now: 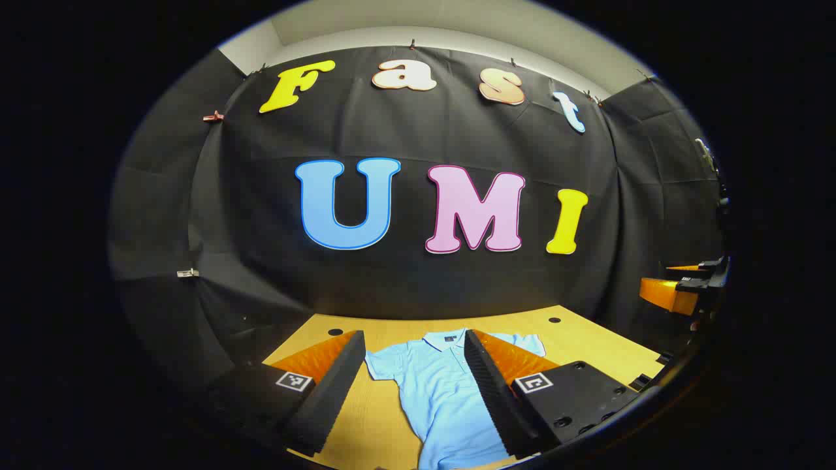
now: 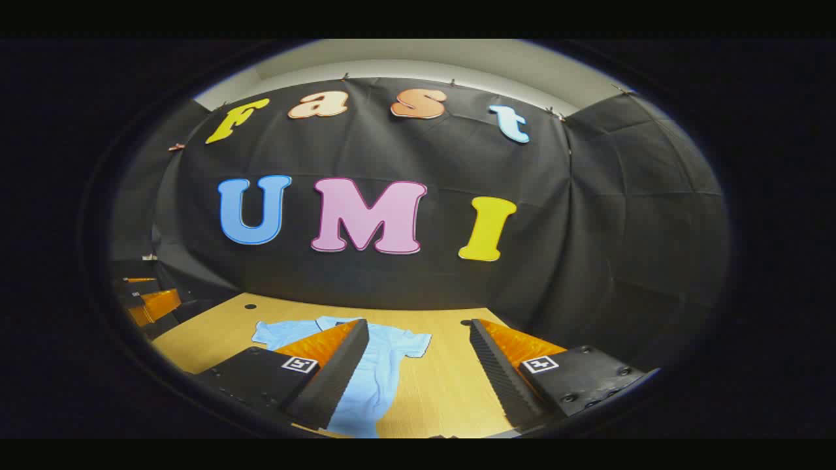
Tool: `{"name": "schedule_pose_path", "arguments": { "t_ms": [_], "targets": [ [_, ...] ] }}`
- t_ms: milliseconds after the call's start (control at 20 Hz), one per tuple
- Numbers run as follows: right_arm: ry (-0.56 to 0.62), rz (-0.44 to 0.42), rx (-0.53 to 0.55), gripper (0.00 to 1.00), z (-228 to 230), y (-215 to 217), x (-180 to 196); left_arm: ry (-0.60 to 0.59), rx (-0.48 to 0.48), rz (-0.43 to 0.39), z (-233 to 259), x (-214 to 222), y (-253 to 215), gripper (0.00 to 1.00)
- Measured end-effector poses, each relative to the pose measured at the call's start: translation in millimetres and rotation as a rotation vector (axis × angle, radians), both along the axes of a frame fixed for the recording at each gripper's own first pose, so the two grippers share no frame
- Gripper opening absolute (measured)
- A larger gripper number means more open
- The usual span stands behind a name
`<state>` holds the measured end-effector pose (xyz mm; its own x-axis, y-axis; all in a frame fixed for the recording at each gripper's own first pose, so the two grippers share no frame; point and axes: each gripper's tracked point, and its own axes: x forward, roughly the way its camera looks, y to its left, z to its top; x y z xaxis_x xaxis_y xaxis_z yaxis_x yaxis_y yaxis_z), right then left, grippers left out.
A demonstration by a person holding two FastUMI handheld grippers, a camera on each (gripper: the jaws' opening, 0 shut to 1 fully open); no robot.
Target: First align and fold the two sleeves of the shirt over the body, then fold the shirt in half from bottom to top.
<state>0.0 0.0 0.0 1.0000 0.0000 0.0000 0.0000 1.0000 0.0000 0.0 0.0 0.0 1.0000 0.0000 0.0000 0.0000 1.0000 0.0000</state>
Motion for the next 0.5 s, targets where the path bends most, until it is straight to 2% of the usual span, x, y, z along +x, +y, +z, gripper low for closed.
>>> {"name": "schedule_pose_path", "arguments": {
  "t_ms": [250,500],
  "targets": [
    [0.009,0.03,-0.003,0.97,-3.0,9.5,5.6,0.009,-0.006,0.008,-2.4,8.1,1.0,0.97],
    [0.03,0.021,0.011,0.97,-8.5,4.9,11.5,0.012,0.004,0.004,-1.2,14.7,-0.8,0.96]
  ]
}}
